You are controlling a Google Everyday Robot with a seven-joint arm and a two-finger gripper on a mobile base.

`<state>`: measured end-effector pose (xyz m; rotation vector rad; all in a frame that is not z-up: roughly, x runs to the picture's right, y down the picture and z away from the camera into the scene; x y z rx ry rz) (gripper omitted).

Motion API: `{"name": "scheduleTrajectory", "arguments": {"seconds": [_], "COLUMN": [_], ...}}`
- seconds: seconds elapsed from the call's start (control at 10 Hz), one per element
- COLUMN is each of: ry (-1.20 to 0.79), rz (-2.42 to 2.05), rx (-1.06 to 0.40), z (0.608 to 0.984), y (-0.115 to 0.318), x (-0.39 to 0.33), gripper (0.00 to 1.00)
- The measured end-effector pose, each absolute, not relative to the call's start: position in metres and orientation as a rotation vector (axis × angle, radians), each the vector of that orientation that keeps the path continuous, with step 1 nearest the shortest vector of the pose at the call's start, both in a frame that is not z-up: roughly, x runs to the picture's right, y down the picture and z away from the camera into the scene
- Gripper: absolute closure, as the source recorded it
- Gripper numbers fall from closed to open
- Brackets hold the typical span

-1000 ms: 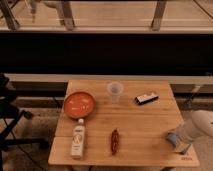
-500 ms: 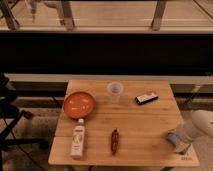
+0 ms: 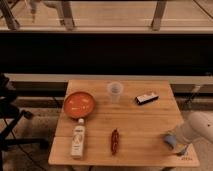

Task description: Wipe the white sponge on the table

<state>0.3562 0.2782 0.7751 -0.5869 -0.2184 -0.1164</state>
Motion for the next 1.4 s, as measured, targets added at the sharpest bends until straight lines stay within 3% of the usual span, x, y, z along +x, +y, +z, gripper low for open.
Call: {"name": "scheduleTrajectory", "arguments": {"seconds": [0.4,1.0,1.4], "ry": [-0.214,-0.314,-0.358], "rz": [-0.263,-0.427,-0.523], "rx": [-0.546,-0.615,-0.618], "z": [0.753,0.769,0.759], "y": [0.262,0.274,0.276], "x": [0.295,0.217,0.186], "gripper": [1.0,1.0,1.0]}}
